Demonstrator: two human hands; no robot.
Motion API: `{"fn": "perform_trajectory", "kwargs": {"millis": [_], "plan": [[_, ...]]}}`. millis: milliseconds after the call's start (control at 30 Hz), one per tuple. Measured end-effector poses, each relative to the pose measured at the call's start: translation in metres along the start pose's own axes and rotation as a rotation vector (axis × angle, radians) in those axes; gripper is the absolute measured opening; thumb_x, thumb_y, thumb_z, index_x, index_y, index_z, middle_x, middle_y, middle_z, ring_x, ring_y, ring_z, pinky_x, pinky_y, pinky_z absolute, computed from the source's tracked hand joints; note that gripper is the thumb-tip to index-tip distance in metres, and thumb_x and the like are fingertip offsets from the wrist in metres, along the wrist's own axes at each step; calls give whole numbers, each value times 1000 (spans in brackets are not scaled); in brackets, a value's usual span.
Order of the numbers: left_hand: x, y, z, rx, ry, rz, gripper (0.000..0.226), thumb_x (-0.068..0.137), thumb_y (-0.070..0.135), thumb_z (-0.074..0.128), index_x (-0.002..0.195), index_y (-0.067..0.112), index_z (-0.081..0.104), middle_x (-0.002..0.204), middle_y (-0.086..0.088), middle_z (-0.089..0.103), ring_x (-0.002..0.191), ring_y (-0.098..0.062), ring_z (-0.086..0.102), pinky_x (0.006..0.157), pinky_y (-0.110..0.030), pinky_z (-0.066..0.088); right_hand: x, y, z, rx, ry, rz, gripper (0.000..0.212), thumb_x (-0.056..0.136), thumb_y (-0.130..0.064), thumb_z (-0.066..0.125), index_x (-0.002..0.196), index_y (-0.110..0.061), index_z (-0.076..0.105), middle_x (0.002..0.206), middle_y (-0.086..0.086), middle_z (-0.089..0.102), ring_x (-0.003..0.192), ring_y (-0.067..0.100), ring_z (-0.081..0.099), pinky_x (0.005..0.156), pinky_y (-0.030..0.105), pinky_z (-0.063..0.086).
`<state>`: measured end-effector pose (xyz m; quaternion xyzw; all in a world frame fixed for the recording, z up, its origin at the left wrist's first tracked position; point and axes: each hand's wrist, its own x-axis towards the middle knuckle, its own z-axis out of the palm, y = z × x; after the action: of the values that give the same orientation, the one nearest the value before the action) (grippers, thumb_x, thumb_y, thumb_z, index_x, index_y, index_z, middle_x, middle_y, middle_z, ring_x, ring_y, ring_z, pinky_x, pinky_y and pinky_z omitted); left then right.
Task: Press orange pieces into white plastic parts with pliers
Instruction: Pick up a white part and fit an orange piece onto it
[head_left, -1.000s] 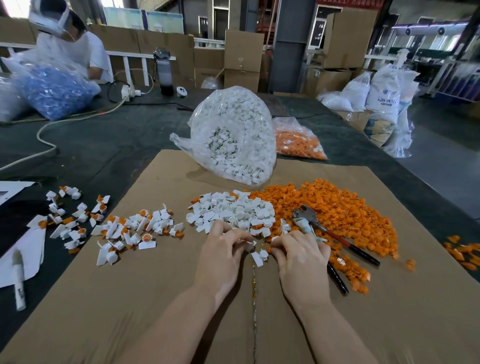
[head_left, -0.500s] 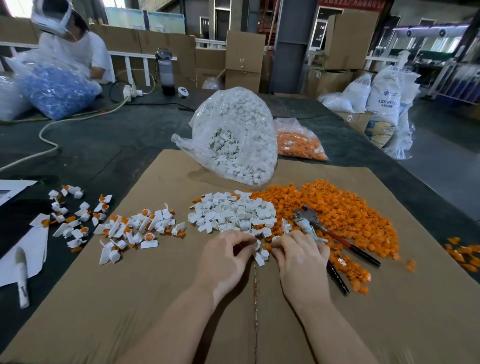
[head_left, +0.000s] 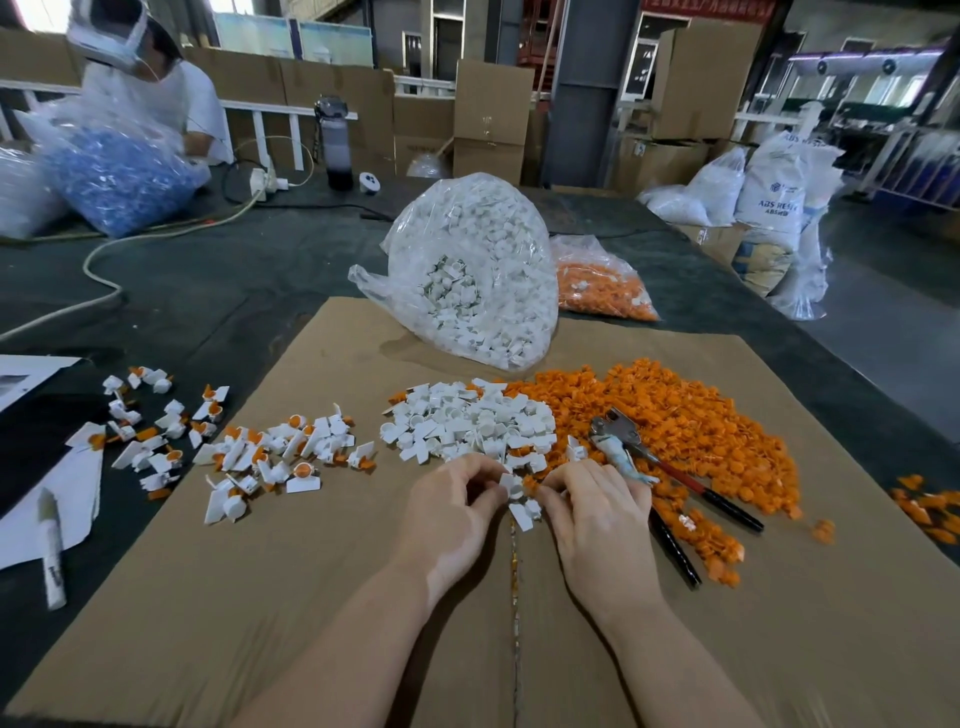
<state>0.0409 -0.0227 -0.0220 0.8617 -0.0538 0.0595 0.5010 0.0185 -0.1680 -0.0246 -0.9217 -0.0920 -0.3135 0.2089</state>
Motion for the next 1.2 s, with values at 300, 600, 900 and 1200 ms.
{"fn": "perform_trajectory", "kwargs": {"millis": [300, 600, 900, 1200], "plan": [[0, 0, 0, -7, 12, 19, 20, 86, 19, 63, 77, 35, 55, 76, 16, 60, 75, 7, 53, 62, -1, 34, -1, 0, 0, 11, -29, -39, 19, 75, -9, 76, 71, -14, 58, 66, -5, 56, 61, 19, 52, 66, 36, 39], [-2, 1, 0, -44, 4, 48, 23, 85, 20, 65, 71, 35, 56, 73, 14, 61, 76, 7, 52, 61, -3, 35, -1, 1, 0, 30, -41, -29, 24, 73, -11, 78, 66, -15, 56, 62, -8, 53, 58, 15, 49, 67, 32, 35], [-3, 2, -1, -126, -14, 25, 16, 85, 22, 66, 73, 32, 61, 71, 9, 63, 68, 4, 53, 59, -6, 38, -1, 1, 1, 21, -54, -24, 26, 72, -12, 79, 65, -17, 54, 61, -10, 51, 58, 13, 47, 66, 30, 26], [-6, 5, -2, -161, -30, 18, 15, 85, 20, 67, 74, 28, 61, 69, 8, 62, 64, 7, 53, 60, -5, 39, -2, 2, 2, 33, -28, -57, 26, 71, -12, 80, 66, -17, 54, 62, -12, 50, 58, 10, 46, 66, 28, 26]]}}
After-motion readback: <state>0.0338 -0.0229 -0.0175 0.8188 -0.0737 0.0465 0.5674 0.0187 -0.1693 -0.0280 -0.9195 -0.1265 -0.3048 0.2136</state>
